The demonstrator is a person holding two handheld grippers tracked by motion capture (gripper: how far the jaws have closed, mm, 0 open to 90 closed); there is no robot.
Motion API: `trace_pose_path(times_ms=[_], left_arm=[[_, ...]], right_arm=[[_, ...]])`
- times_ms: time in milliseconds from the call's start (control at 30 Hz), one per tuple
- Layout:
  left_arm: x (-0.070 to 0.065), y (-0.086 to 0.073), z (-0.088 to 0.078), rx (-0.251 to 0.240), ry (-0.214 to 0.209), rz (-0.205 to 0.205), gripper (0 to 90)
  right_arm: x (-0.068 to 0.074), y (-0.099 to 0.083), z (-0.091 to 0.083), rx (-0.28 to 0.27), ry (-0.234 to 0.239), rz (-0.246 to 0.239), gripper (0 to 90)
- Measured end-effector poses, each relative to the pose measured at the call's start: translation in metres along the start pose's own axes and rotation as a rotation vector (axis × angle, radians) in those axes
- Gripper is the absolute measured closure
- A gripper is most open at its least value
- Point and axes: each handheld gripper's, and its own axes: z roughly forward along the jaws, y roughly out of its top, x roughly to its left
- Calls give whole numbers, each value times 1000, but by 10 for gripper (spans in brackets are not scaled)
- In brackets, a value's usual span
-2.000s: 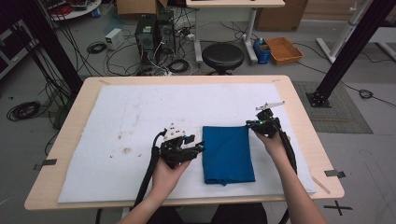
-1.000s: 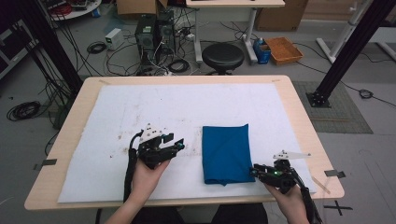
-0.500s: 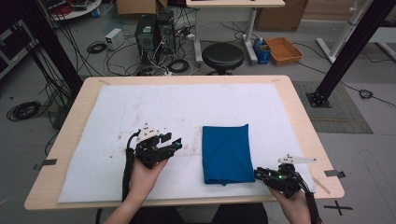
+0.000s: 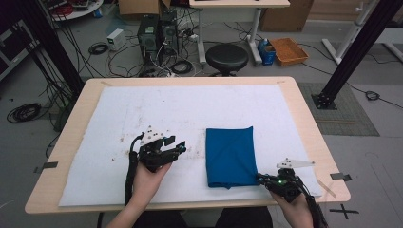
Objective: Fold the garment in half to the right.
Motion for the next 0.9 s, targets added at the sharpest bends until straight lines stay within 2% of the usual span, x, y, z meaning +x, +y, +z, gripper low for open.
trace_pose_path(times_ms=[167,367,500,633,733,900], left_arm=[[-1,0,0,0,-3,0,504],[-1,0,0,2,-7,7,504],[0,1,-1,-5,-11,6,504],[4,4,-4,-16,-14,24,476],[10,7,-8,-25,-23,46,434],[22,13,-17,-42,-32,106,383]], right_arm=[[-2,-3,-8,-10,-18,5,897],[-6,-6,-9,7,-31,8,893],[-6,-3,-11,-13,-38,-2,791],[-10,9,-18,-79,-56,-36,684],[-18,24,-23,-143,-72,-66,555],[-32,52,-25,-241,-92,-110,461]])
